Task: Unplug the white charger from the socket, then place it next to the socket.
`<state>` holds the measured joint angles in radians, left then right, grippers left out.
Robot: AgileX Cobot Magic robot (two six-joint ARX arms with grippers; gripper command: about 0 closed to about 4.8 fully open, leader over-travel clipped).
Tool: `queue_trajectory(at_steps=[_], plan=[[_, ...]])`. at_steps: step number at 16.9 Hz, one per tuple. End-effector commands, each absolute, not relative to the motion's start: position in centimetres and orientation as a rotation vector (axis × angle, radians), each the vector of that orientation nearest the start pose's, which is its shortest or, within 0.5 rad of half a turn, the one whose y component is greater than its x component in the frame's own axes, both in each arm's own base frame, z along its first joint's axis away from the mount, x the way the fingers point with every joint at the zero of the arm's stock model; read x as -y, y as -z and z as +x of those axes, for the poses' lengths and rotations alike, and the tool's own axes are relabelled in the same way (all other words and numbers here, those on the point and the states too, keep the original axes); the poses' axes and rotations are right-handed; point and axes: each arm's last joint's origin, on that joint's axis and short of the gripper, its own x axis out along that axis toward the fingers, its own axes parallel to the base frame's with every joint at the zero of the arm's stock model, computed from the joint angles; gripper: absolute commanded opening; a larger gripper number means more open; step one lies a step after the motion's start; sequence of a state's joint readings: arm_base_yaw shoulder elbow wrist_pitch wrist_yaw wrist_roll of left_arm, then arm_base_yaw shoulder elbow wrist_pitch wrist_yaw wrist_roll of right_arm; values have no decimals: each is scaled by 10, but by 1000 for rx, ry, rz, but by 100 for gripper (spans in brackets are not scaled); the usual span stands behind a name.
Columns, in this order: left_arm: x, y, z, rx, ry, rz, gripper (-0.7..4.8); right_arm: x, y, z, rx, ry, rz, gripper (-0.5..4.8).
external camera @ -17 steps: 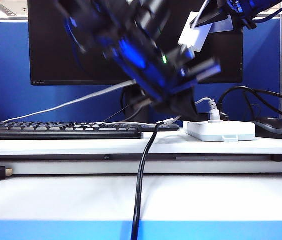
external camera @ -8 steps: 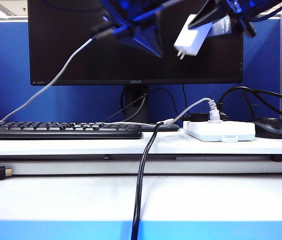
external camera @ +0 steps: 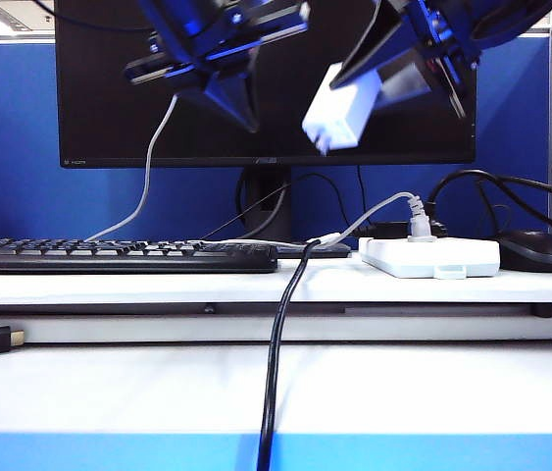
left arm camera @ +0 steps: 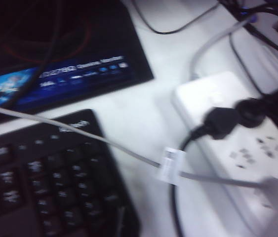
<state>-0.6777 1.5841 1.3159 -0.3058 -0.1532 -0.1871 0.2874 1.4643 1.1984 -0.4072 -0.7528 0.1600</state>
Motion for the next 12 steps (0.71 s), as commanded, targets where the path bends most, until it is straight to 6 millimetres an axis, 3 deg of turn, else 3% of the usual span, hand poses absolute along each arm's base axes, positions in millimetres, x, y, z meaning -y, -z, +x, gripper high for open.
queue_trajectory(at_steps=[1,4,12], plan=[[219,-311,281,-560,456,52,-4,-105,-298,288,-881,-884,316,-1],[220,-311,281,-560,460,52,-4,-105,-287,290,-960,-823,330,-1],[221,-311,281,-563,485,44,-4,-128,-249,313,-1079,-733,410,-1]])
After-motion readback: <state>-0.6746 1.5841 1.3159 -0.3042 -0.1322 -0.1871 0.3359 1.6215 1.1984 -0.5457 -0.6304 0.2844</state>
